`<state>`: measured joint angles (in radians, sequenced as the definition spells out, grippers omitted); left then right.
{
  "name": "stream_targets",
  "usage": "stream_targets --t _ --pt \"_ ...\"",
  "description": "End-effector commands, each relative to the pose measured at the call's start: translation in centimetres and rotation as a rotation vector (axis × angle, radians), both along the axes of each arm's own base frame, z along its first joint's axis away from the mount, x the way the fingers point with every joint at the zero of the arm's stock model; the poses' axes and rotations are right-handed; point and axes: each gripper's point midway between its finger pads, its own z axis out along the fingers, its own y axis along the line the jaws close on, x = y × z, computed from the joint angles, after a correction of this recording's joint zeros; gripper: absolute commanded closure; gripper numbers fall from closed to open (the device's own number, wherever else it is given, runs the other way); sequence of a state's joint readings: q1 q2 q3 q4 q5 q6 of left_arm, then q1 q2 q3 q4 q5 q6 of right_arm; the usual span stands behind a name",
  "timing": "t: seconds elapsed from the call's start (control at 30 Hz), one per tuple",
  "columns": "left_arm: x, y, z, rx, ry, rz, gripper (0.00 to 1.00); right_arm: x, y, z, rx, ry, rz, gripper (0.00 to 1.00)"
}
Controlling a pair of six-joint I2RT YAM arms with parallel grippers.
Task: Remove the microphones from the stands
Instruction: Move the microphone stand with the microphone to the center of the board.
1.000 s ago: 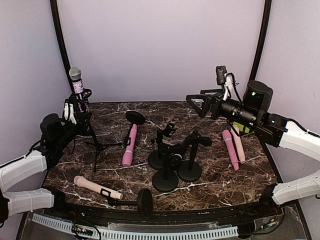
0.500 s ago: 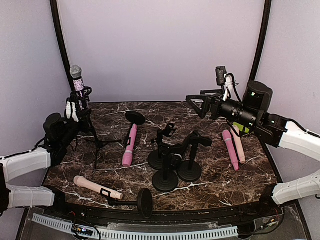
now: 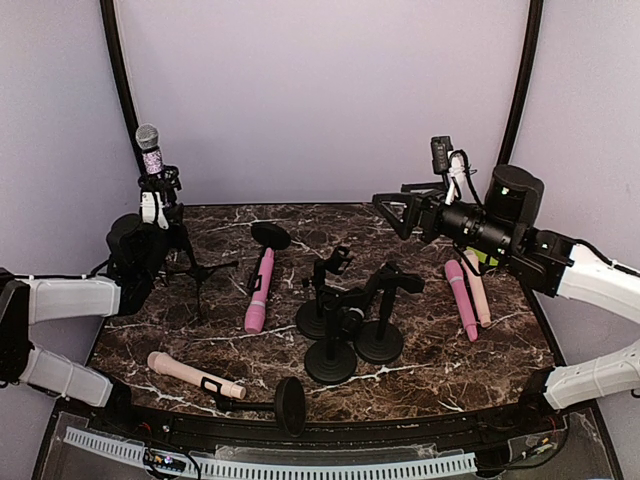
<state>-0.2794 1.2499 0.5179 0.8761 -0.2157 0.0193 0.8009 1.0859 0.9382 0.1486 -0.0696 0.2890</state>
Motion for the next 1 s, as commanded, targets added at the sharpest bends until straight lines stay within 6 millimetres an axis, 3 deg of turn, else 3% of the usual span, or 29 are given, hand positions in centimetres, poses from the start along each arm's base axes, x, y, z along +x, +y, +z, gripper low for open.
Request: stream_targets --t 0.0,0.17,0.53,0.97 --pt "0.3 -1.2 6.6 -0.083 -0.205 0.015 1.00 -0.4 -0.5 0.3 0.019 -0.016 -0.014 0.01" --pt "1.4 -3.3 6.0 -0.084 -0.183 -0.007 1.00 -0.4 -0.7 0.3 0.014 -0.013 -0.018 0.01" --pt "2.1 -4.9 2.8 -0.067 -0.095 -0.068 0.99 -0.5 -1.3 0.0 0.034 0.002 -0.040 0.01" --pt "-0.1 -5.6 1.4 -0.069 -0.037 -0.154 0.57 -0.8 -1.9 0.1 0.045 -0.003 -0.051 0.01"
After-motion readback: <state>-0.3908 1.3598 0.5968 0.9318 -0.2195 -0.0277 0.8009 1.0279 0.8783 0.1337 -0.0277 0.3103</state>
